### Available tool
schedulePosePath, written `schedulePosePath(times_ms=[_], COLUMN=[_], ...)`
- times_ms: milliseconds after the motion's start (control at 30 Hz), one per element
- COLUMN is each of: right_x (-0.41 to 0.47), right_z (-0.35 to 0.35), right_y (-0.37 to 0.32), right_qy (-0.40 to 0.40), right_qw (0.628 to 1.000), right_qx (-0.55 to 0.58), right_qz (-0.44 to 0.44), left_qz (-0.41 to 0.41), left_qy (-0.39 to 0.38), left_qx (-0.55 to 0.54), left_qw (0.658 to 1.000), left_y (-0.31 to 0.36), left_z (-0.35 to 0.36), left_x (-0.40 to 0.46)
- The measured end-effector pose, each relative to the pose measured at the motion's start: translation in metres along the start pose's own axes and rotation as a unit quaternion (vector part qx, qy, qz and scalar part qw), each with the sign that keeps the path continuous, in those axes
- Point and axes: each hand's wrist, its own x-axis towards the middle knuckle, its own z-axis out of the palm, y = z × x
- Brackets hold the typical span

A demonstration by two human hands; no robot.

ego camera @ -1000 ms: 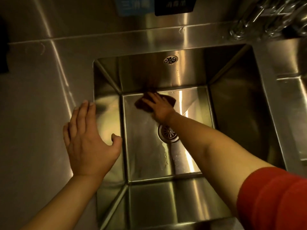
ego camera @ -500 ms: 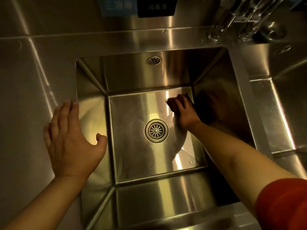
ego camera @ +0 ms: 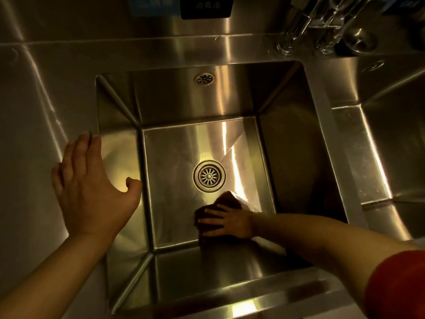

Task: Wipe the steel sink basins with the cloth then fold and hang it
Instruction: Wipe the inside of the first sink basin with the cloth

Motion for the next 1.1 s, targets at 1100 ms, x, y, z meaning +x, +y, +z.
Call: schedulePosePath(times_ms=[1100], right_x=[-0.068], right_z=[-0.022], right_y=[0.055], right_qy=[-0.022], right_qw=[0.923], right_qx=[0.144], right_qz=[0.357], left_qz=[0.0], left_qy=[0.012], left_qx=[0.0], left_qw=[1.0], left_y=[-0.01], left_z=[0.011], left_x=[0.005])
